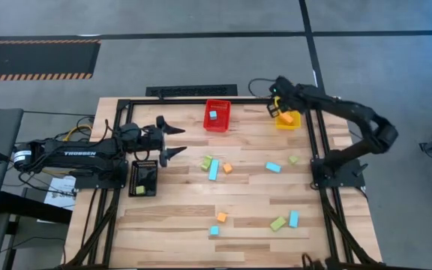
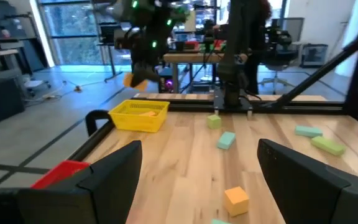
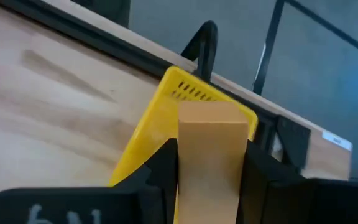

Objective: Sort & place blocks by color
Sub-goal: Put the orange block into the yellow bin, then put the green block into the black bin

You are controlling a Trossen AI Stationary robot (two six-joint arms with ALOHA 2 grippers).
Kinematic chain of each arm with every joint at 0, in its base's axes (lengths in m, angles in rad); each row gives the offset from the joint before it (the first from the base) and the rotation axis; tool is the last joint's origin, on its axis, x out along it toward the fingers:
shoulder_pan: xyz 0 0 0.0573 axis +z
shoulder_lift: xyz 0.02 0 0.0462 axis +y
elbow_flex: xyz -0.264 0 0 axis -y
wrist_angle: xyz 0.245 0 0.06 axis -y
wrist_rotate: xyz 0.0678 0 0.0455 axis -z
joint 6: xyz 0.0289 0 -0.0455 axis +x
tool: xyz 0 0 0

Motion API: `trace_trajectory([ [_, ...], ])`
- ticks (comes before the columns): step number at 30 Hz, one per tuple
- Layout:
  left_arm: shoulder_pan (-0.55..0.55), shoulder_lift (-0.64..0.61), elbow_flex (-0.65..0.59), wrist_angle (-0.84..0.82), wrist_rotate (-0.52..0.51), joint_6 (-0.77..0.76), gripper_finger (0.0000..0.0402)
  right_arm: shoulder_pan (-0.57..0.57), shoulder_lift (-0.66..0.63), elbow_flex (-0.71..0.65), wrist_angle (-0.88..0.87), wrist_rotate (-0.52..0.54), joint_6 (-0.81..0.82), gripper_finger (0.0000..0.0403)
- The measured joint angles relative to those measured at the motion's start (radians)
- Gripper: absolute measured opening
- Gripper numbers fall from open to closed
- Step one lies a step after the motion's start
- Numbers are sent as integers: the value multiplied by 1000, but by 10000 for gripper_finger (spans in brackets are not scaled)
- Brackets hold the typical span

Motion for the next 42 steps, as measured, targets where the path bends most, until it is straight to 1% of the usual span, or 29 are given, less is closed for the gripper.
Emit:
trace_trajectory([
  [4, 0, 0, 0, -23, -8, -5, 306, -72, 104, 0, 61, -18, -79, 127],
  [8, 0, 0, 0, -70, -19, -3, 306, -112, 188, 0, 31, 13, -132, 128],
  [12, 0, 0, 0, -80, -66, 2, 306, -132, 240, 0, 32, 33, -175, 128],
  [15, 0, 0, 0, -75, -81, 2, 306, -141, 260, 0, 33, 33, -202, 131],
  [19, 0, 0, 0, -75, -81, 1, 306, -149, 275, 0, 39, 28, -204, 134],
  [21, 0, 0, 0, -75, -81, 0, 306, -155, 279, 0, 37, 22, -204, 142],
  [33, 0, 0, 0, -74, -81, -18, 306, -151, 275, 0, -45, 22, -204, 242],
  [37, 0, 0, 0, -74, -81, -18, 306, -147, 275, 41, -128, 20, -203, 261],
  [42, 0, 0, 0, -75, -81, -8, 306, -83, 247, 99, -262, 5, -132, 264],
])
